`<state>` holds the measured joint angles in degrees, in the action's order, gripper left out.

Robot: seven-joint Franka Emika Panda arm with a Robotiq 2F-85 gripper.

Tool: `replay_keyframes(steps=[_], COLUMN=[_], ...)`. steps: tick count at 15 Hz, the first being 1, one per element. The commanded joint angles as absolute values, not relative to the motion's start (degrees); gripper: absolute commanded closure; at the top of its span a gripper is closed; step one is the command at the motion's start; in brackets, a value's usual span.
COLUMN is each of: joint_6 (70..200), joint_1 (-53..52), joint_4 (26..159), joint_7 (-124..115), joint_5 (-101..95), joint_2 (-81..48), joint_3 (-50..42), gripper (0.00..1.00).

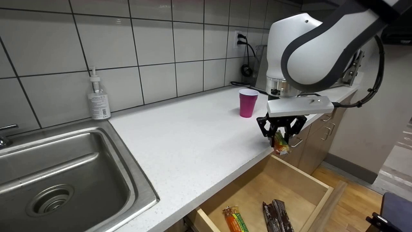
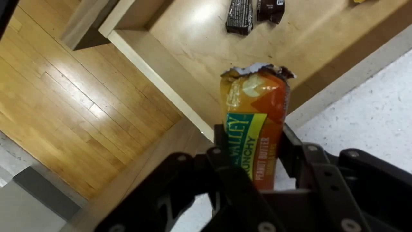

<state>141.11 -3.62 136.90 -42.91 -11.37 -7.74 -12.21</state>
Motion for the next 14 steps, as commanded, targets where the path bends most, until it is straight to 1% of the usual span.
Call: replay_keyframes(steps=[1, 14], joint_6=[141.14, 140.93], joint_1=[-2.53, -1.05], joint_4=[141.99, 149.98], joint_7=[-44.84, -44.43], joint_5=[-15.16, -15.05], joint_2=[-2.83, 2.09], joint_3=[-10.28, -5.84], gripper=[0.83, 0.83])
